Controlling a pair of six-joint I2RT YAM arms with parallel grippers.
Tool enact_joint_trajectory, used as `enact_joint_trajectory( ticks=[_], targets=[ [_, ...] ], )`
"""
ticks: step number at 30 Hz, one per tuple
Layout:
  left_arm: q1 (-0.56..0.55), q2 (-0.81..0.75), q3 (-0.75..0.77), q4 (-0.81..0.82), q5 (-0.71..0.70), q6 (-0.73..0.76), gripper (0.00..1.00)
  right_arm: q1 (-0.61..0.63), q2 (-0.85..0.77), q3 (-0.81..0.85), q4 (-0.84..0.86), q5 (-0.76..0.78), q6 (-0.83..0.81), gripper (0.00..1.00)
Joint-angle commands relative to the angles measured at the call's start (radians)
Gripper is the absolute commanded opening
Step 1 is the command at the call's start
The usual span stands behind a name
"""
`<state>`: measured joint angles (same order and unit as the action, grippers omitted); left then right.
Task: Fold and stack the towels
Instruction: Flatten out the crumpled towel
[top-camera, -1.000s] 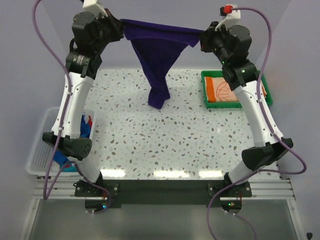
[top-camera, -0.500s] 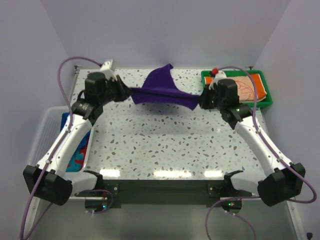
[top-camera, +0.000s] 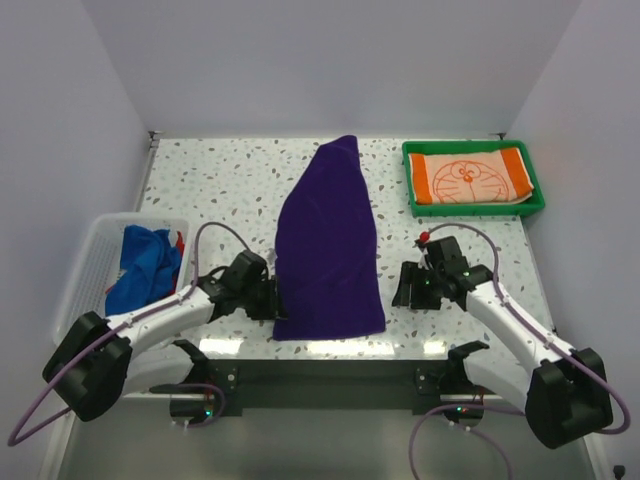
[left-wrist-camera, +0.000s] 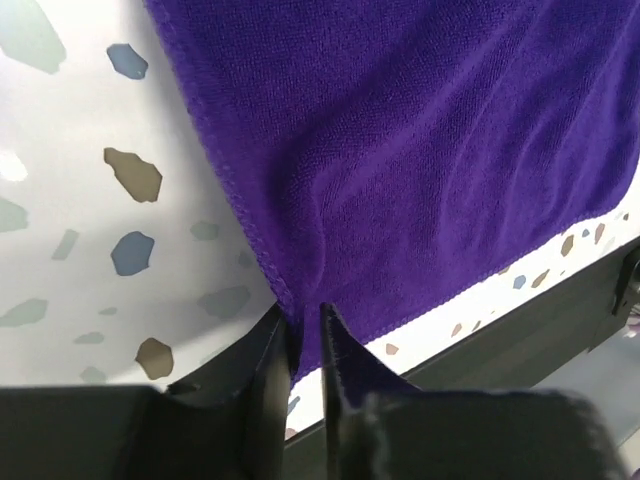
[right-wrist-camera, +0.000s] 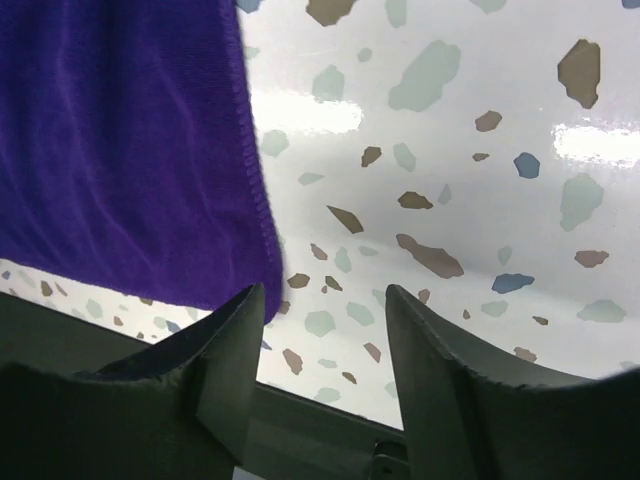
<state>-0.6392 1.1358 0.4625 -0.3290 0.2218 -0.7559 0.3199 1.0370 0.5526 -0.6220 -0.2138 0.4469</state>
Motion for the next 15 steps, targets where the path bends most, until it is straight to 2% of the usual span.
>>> enact_joint_trajectory(
  ticks=[1,3,5,6,7,8,11,15],
  targets=[
    [-0.03,0.007,0.014,0.022,-0.035,-0.043,0.35,0.001,-0.055,0.035,-0.001,-0.033,0.026,0.57],
    [-0.034,-0.008,0.037,-0.043,-0.08,-0.045,0.39,0.005,-0.049,0.058,-0.005,-0.009,0.012,0.57],
    [-0.036,-0.05,0.066,-0.093,-0.149,-0.052,0.47,0.018,-0.023,0.084,0.001,0.007,-0.016,0.56],
    [-0.036,-0.066,0.079,-0.141,-0.174,-0.057,0.52,0.024,-0.011,0.098,0.016,0.004,-0.025,0.55],
    [-0.036,-0.092,0.093,-0.166,-0.202,-0.063,0.63,0.034,0.004,0.107,0.022,0.004,-0.03,0.51],
    [-0.037,-0.102,0.123,-0.185,-0.252,-0.065,0.65,0.072,0.039,0.119,0.03,0.017,-0.042,0.49],
    [-0.034,-0.111,0.191,-0.237,-0.321,-0.054,0.67,0.203,0.131,0.187,0.063,0.088,-0.05,0.37],
    [-0.036,-0.05,0.26,-0.202,-0.354,-0.011,0.57,0.255,0.239,0.217,0.137,0.082,-0.027,0.33]
  ],
)
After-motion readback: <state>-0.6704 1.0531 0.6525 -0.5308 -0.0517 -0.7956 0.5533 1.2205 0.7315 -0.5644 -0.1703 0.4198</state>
